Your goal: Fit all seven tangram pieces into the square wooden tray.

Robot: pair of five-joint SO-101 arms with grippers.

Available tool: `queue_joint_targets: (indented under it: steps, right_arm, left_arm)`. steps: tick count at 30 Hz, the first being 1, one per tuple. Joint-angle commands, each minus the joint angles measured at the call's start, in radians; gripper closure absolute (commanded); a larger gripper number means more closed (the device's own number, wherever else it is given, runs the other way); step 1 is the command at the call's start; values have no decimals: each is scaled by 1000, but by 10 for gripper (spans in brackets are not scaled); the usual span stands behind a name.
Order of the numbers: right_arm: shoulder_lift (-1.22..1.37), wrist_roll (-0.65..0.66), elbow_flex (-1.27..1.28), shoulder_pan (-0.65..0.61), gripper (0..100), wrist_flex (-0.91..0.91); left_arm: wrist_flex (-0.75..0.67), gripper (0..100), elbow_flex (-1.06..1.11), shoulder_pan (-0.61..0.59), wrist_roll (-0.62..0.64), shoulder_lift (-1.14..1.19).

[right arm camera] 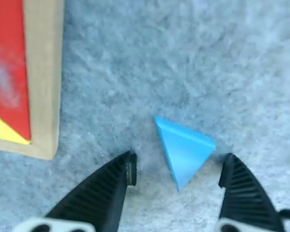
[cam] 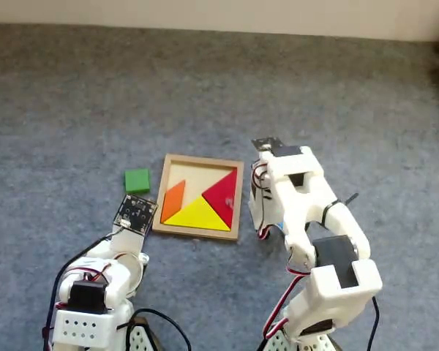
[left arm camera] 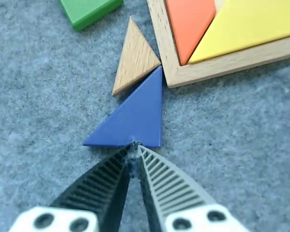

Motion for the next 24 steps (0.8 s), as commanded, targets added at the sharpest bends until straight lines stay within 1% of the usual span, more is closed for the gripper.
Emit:
queue_joint_targets:
  steps: [1, 5, 13, 18, 24]
  right_arm:
    - [-15, 9, -16, -5, 728, 7]
    - [-15, 80, -53, -12, 728, 12]
    - [-15, 86, -74, -13, 728, 8]
    - [-10, 155, -70, -22, 728, 7]
    - [-10, 176, -70, -24, 728, 5]
  left_arm:
    - [6, 993, 19, -1, -3, -38]
    - [6, 993, 19, -1, -3, -38]
    - [6, 993, 19, -1, -3, -38]
    - [6, 993, 19, -1, -3, -38]
    - [6, 993, 19, -1, -3, -38]
